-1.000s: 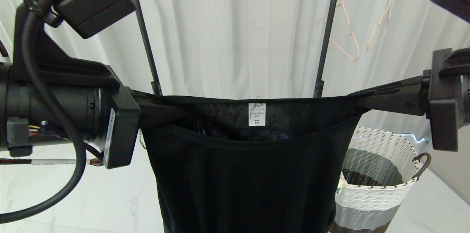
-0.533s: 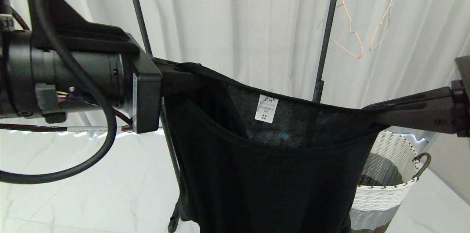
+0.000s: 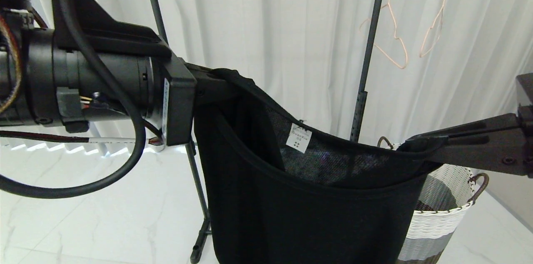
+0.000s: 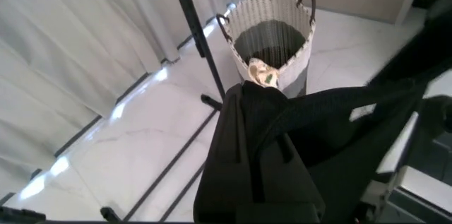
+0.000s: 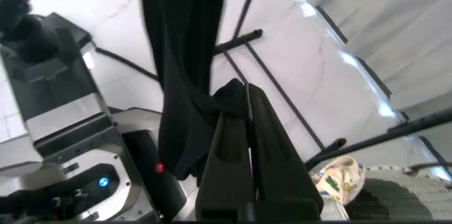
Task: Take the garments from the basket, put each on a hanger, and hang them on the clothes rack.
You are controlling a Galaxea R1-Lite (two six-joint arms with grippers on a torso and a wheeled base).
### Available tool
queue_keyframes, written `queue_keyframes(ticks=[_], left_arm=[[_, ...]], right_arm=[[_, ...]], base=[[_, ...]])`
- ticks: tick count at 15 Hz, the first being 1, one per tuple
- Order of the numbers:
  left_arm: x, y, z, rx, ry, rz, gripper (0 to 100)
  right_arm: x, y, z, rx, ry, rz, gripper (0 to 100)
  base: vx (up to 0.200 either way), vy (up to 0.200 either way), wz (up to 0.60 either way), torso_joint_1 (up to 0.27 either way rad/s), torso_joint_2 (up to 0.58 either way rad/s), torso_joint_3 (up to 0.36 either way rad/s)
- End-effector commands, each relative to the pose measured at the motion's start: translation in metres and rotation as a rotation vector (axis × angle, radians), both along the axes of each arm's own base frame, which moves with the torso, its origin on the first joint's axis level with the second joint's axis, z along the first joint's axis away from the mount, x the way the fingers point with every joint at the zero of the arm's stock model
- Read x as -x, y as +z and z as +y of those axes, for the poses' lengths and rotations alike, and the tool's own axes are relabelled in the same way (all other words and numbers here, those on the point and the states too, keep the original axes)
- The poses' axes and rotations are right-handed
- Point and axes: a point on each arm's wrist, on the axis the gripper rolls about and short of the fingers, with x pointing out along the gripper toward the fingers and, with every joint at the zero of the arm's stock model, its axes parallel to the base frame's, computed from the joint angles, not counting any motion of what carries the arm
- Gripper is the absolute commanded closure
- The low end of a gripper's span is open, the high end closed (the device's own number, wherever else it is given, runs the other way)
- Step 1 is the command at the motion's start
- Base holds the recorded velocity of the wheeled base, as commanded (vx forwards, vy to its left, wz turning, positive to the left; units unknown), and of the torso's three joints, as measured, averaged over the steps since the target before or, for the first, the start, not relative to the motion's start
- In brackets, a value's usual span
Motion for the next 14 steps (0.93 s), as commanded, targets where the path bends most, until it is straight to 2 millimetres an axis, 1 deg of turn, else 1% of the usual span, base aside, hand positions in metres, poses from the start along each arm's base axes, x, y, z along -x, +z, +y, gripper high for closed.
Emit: queue_keyframes(ticks=[1, 3, 4, 5, 6, 9, 14], left_arm=[[0.012, 0.003, 0.010, -0.016, -0.002, 0.019, 100], [0.026, 0.003, 0.021, -0.058, -0.008, 0.075, 100], [0.031, 0.003, 0.025, -0.069, -0.017, 0.095, 100], [0.039, -0.001, 0.031, -0.098, -0.043, 0.148, 100], [0.043, -0.004, 0.033, -0.110, -0.066, 0.187, 100], [0.050, -0.006, 0.032, -0.082, -0.104, 0.275, 100], [0.051, -0.006, 0.031, -0.080, -0.112, 0.280, 100]], right_arm=[[-0.012, 0.002, 0.001, -0.006, -0.054, -0.002, 100], [-0.029, 0.011, 0.009, -0.052, -0.102, -0.030, 100], [-0.034, 0.014, 0.012, -0.061, -0.113, -0.036, 100], [-0.044, 0.021, 0.019, -0.079, -0.120, -0.043, 100], [-0.049, 0.025, 0.024, -0.088, -0.116, -0.045, 100], [-0.054, 0.029, 0.031, -0.097, -0.116, -0.051, 100], [-0.053, 0.028, 0.030, -0.095, -0.116, -0.049, 100]], base=[[0.000, 0.000, 0.00, 0.000, 0.00, 0.000], [0.000, 0.000, 0.00, 0.000, 0.00, 0.000], [0.000, 0.000, 0.00, 0.000, 0.00, 0.000], [0.000, 0.000, 0.00, 0.000, 0.00, 0.000], [0.000, 0.000, 0.00, 0.000, 0.00, 0.000], [0.000, 0.000, 0.00, 0.000, 0.00, 0.000], [0.000, 0.000, 0.00, 0.000, 0.00, 0.000]])
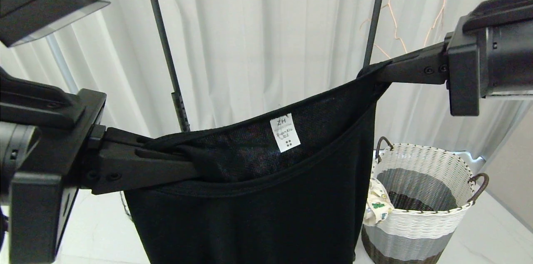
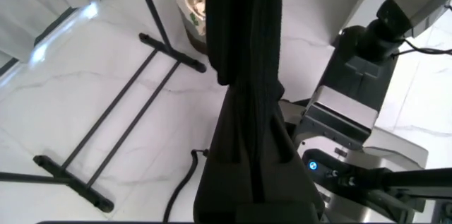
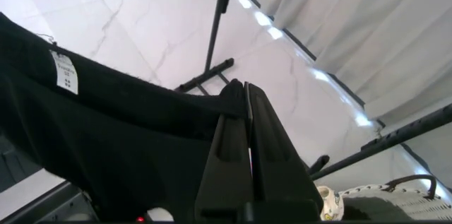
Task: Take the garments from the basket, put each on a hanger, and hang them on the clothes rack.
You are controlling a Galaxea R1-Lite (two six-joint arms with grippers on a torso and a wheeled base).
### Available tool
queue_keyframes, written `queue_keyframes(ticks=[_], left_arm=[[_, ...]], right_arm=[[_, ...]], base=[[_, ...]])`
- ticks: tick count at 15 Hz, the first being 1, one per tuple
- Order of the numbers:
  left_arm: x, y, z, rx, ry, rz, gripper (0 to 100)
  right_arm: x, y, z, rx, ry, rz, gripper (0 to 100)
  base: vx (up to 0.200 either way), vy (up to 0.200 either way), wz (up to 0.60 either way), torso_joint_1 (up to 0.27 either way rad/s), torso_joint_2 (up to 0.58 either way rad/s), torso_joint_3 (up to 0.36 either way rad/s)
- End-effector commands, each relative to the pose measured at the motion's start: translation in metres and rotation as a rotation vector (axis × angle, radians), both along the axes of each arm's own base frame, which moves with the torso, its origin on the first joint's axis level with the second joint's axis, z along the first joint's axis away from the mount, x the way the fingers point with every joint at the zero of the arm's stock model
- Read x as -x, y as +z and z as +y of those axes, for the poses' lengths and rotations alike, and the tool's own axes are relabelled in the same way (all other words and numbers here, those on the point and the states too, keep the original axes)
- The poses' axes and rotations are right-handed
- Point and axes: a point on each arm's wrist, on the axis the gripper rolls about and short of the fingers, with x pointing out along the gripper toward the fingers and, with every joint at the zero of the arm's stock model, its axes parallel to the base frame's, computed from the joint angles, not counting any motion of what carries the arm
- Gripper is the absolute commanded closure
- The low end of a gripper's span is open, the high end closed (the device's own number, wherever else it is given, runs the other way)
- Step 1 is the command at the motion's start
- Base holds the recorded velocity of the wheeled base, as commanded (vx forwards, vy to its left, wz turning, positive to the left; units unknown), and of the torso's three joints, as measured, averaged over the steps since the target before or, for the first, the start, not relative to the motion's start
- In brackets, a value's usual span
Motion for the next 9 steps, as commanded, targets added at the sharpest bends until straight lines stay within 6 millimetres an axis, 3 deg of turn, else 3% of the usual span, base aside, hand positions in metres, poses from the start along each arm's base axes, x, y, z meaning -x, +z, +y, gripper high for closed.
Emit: queue_keyframes(ticks=[1, 4, 6, 9], left_arm=[[0.000, 0.000, 0.000, -0.001, -0.002, -0.001, 100], [-0.016, -0.001, -0.007, -0.023, 0.019, -0.030, 100], [-0.042, 0.011, -0.018, 0.003, 0.105, -0.127, 100], [-0.047, 0.015, -0.022, 0.017, 0.114, -0.155, 100]], right_arm=[[0.001, -0.001, -0.001, 0.003, 0.000, 0.002, 100], [0.010, 0.002, -0.015, 0.021, -0.008, 0.014, 100], [0.025, 0.003, -0.034, 0.057, -0.012, 0.042, 100], [0.032, 0.003, -0.044, 0.071, -0.011, 0.053, 100]], base=[[0.000, 0.000, 0.00, 0.000, 0.00, 0.000], [0.000, 0.000, 0.00, 0.000, 0.00, 0.000], [0.000, 0.000, 0.00, 0.000, 0.00, 0.000], [0.000, 0.000, 0.00, 0.000, 0.00, 0.000]])
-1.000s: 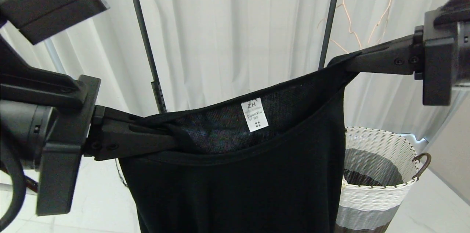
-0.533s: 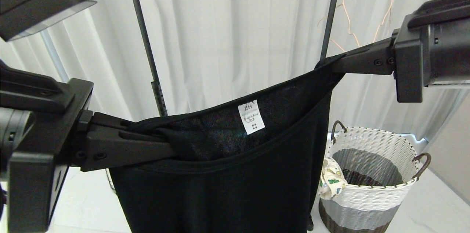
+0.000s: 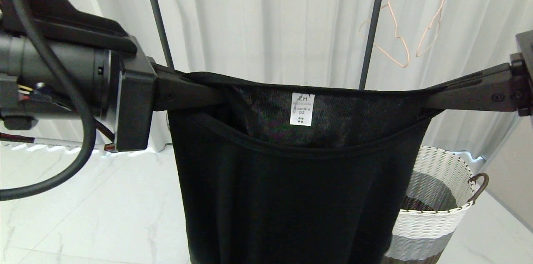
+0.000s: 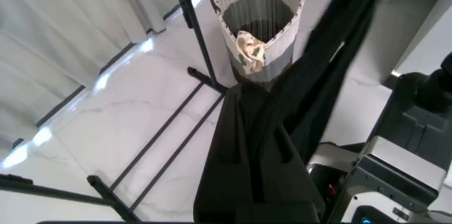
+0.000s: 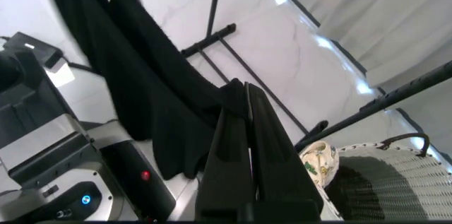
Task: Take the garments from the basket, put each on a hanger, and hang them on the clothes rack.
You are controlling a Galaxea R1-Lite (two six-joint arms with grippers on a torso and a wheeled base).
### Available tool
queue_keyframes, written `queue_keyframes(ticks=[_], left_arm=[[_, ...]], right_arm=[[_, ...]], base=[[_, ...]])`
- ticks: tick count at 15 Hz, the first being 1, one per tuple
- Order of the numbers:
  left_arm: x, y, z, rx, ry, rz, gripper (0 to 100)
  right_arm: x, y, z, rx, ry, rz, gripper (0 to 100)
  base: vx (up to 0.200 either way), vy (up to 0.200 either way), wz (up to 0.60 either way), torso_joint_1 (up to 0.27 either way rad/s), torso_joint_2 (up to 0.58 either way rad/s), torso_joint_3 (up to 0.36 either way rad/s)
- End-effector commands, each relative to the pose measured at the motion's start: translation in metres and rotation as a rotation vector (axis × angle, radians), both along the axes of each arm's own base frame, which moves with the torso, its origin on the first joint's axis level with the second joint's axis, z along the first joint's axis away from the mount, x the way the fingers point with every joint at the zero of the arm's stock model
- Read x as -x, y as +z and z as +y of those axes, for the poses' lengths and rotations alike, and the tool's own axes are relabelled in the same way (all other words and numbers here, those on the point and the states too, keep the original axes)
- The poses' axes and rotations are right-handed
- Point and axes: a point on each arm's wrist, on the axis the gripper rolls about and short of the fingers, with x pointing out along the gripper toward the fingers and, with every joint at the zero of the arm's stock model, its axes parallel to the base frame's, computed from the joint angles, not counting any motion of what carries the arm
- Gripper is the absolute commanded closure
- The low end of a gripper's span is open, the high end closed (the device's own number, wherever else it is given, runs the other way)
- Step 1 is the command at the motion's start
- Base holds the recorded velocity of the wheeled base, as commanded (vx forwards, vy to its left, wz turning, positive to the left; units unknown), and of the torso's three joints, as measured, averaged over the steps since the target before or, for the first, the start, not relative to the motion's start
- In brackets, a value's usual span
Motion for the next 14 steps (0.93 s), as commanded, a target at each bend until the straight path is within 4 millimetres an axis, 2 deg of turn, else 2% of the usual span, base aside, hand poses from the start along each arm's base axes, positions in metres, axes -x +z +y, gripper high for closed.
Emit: queue_keyframes(ticks=[1, 6, 7, 14], left_arm=[[-0.0064, -0.0046, -0.0061, -0.015, -0.003, 0.017, 100], [-0.0053, -0.0048, -0.0060, -0.014, -0.004, 0.017, 100], [-0.0066, -0.0060, -0.0070, -0.018, -0.003, 0.021, 100], [-0.0131, -0.0094, -0.0108, -0.032, 0.032, 0.012, 100]], right_arm=[[0.0055, 0.0042, -0.0069, -0.019, 0.001, -0.015, 100], [0.0043, 0.0010, -0.0054, -0.008, 0.001, -0.006, 100], [0.0044, -0.0002, -0.0055, -0.004, 0.001, -0.004, 0], [0.0059, 0.0001, -0.0068, -0.009, 0.005, -0.003, 0]], base=[[0.000, 0.000, 0.00, 0.000, 0.00, 0.000], [0.000, 0.000, 0.00, 0.000, 0.00, 0.000], [0.000, 0.000, 0.00, 0.000, 0.00, 0.000], [0.000, 0.000, 0.00, 0.000, 0.00, 0.000]])
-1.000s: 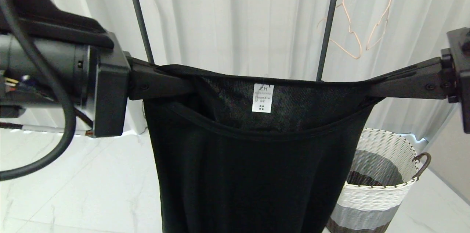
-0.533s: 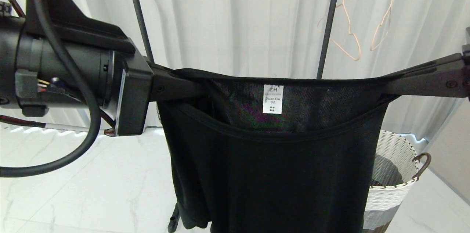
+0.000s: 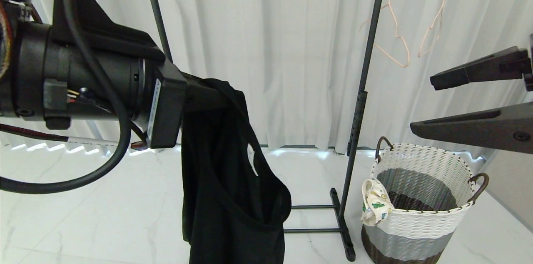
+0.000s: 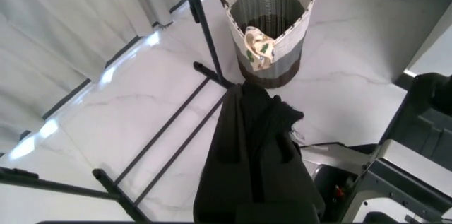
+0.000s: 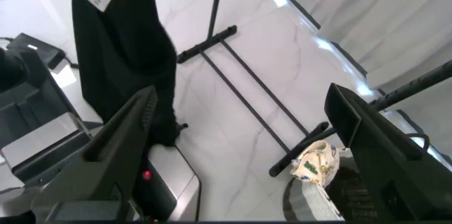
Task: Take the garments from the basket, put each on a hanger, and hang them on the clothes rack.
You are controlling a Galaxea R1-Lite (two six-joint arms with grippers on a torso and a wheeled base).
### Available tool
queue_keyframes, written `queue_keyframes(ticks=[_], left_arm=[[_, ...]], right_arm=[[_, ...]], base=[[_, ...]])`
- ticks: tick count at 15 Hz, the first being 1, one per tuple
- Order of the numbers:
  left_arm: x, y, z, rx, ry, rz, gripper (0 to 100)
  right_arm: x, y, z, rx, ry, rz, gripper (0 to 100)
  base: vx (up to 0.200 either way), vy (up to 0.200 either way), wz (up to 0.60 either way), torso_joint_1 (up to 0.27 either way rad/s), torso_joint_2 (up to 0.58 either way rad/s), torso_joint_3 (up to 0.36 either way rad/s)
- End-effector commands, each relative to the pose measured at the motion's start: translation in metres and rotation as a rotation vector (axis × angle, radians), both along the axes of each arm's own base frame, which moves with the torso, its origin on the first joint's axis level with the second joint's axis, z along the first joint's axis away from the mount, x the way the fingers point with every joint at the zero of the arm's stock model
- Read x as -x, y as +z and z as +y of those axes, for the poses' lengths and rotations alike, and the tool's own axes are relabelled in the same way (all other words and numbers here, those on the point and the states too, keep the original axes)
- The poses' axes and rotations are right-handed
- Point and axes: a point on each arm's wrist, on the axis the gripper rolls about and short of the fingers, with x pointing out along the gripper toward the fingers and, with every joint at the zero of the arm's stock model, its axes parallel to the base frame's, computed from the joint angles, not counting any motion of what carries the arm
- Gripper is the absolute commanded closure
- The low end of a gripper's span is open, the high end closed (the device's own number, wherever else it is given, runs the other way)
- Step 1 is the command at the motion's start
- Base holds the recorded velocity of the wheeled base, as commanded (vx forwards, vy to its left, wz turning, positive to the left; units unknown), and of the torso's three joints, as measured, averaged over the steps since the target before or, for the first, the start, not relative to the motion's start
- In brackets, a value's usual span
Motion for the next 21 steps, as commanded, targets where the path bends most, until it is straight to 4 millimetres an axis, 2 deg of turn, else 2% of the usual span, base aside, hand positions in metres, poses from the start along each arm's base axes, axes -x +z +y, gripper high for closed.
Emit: queue_keyframes(ticks=[1, 3, 5, 7, 8, 10, 12, 15, 21], left_arm=[[-0.002, -0.003, 0.000, -0.014, 0.011, 0.008, 100], [-0.001, -0.010, 0.005, -0.061, 0.101, -0.003, 100], [0.002, -0.017, 0.028, -0.096, 0.184, -0.013, 100], [0.006, -0.031, 0.058, -0.166, 0.280, -0.025, 100], [0.008, -0.037, 0.072, -0.191, 0.331, -0.024, 100], [0.016, -0.049, 0.092, -0.211, 0.418, -0.001, 100], [0.017, -0.057, 0.098, -0.204, 0.461, 0.003, 100], [0.006, -0.068, 0.105, -0.154, 0.529, -0.089, 100], [0.009, -0.071, 0.111, -0.151, 0.561, -0.091, 100]], right_arm=[[0.000, 0.000, -0.002, 0.003, -0.011, -0.002, 0], [-0.006, -0.006, -0.013, 0.048, -0.154, -0.011, 0], [-0.010, -0.016, -0.032, 0.060, -0.374, 0.027, 0], [-0.006, -0.022, -0.045, -0.086, -0.553, 0.150, 0], [-0.007, -0.027, -0.051, -0.102, -0.667, 0.157, 0], [-0.012, -0.043, -0.066, -0.049, -0.862, 0.129, 0], [-0.010, -0.049, -0.074, -0.044, -0.911, 0.122, 0], [-0.007, -0.055, -0.081, 0.000, -1.003, 0.084, 0], [-0.011, -0.057, -0.088, 0.056, -1.040, 0.069, 0]], base=[[0.000, 0.000, 0.00, 0.000, 0.00, 0.000], [0.000, 0.000, 0.00, 0.000, 0.00, 0.000], [0.000, 0.000, 0.00, 0.000, 0.00, 0.000], [0.000, 0.000, 0.00, 0.000, 0.00, 0.000], [0.000, 0.000, 0.00, 0.000, 0.00, 0.000], [0.000, 0.000, 0.00, 0.000, 0.00, 0.000], [0.000, 0.000, 0.00, 0.000, 0.00, 0.000], [0.000, 0.000, 0.00, 0.000, 0.00, 0.000], [0.000, 0.000, 0.00, 0.000, 0.00, 0.000]])
